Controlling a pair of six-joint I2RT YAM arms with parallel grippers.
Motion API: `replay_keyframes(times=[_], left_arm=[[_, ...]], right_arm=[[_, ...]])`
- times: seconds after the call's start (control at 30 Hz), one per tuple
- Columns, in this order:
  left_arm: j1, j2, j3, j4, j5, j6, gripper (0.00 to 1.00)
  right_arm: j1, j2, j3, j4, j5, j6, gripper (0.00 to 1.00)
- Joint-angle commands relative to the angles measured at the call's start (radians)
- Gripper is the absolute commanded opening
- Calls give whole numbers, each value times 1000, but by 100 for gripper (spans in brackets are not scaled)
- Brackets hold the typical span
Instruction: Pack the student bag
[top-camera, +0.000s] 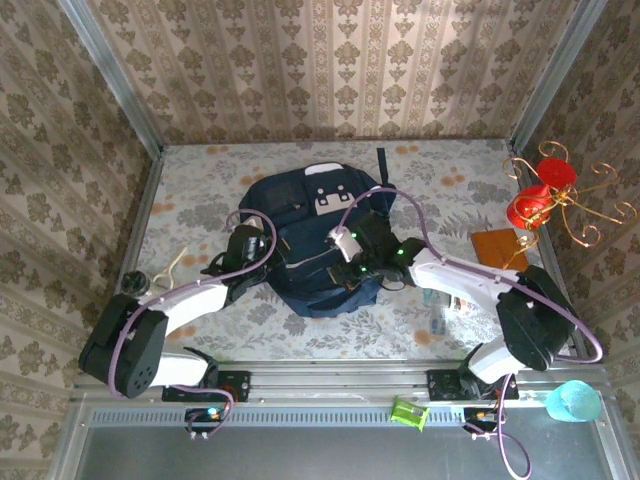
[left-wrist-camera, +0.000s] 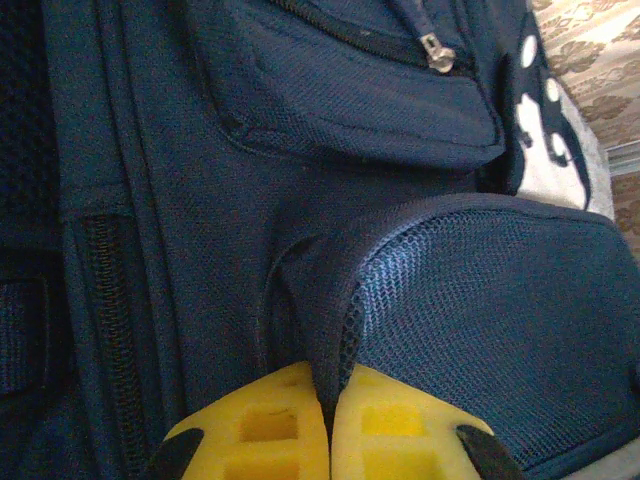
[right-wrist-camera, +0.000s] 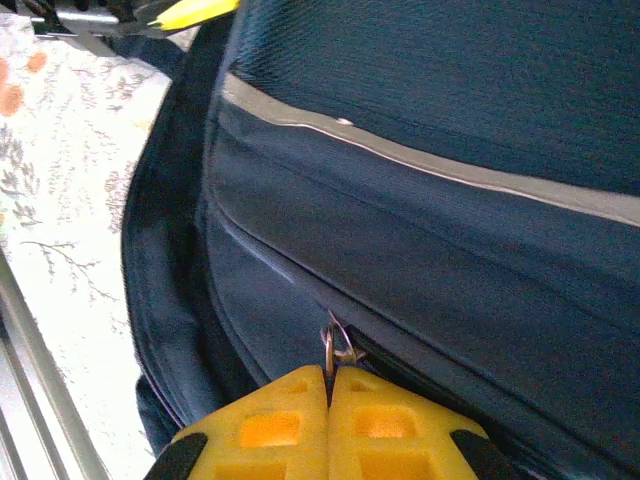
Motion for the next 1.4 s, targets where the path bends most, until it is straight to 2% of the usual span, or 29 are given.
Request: replay_keyframes(times=[0.0, 0.1, 0.37, 0.57, 0.77, 1.1, 1.37], left_arm=[[-13, -53, 4, 37, -30, -25, 0], [-12, -85, -11, 20, -50, -21, 0], [-27, -249, -96, -47, -162, -51, 0], [-135, -310, -137, -36, -344, -101, 0], [-233, -250, -117, 27, -462, -131, 0], [-288, -172, -87, 69, -558, -155, 0], [-323, -140, -75, 75, -577, -158, 0]], right_arm=[[45, 29, 58, 58, -42, 26, 0], [42, 36, 75, 59, -30, 12, 0], [-77, 41, 87, 2, -4, -73, 0], [-143, 60, 117, -16, -1, -124, 0], [-153, 56, 118, -51, -6, -153, 0], [-39, -26, -22, 49, -37, -85, 0], [85, 41, -10, 193, -37, -4, 0]])
